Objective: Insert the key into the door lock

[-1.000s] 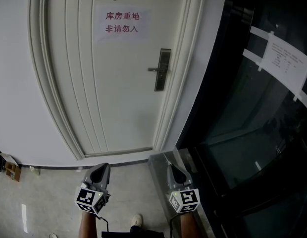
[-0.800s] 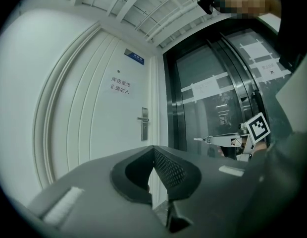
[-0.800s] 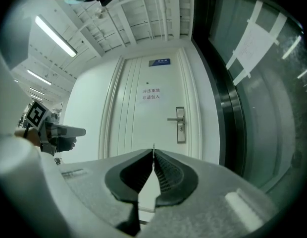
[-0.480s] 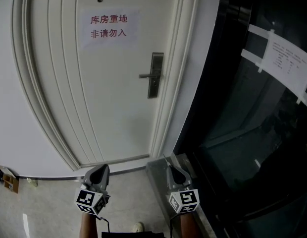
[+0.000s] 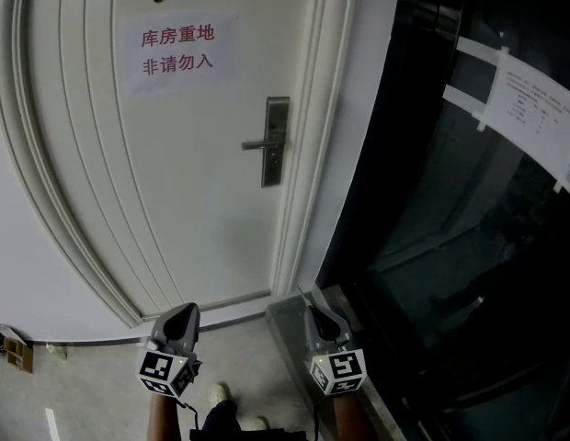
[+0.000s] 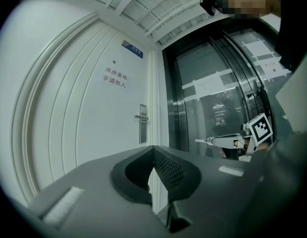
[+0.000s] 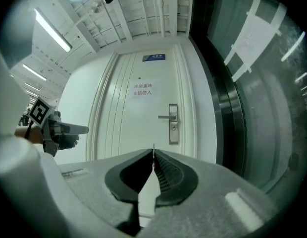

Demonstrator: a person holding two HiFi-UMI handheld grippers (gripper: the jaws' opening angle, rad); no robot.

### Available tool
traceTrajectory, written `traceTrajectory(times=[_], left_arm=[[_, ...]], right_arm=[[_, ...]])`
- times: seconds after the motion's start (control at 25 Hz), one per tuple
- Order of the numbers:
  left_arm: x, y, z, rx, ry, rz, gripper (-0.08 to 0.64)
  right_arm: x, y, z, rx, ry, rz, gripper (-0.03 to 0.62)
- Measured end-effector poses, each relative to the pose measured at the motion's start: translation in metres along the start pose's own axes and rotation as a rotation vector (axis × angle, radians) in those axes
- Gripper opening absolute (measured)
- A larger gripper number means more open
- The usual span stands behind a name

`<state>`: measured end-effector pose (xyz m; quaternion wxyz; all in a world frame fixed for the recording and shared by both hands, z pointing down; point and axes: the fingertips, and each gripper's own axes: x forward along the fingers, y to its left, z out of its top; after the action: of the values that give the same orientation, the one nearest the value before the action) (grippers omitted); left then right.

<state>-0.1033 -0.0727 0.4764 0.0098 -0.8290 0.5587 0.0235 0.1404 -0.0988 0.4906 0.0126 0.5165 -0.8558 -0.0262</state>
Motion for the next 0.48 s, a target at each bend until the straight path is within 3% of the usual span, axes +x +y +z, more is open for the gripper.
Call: traceTrajectory(times=[0.48], left_arm=[[0.096,0.027,-0.005,-0.003,-0.002,-0.098,0.003]], right_arm=[[0.064,-0.041,-0.002,0.001,-0.005,-0.085,0.011]])
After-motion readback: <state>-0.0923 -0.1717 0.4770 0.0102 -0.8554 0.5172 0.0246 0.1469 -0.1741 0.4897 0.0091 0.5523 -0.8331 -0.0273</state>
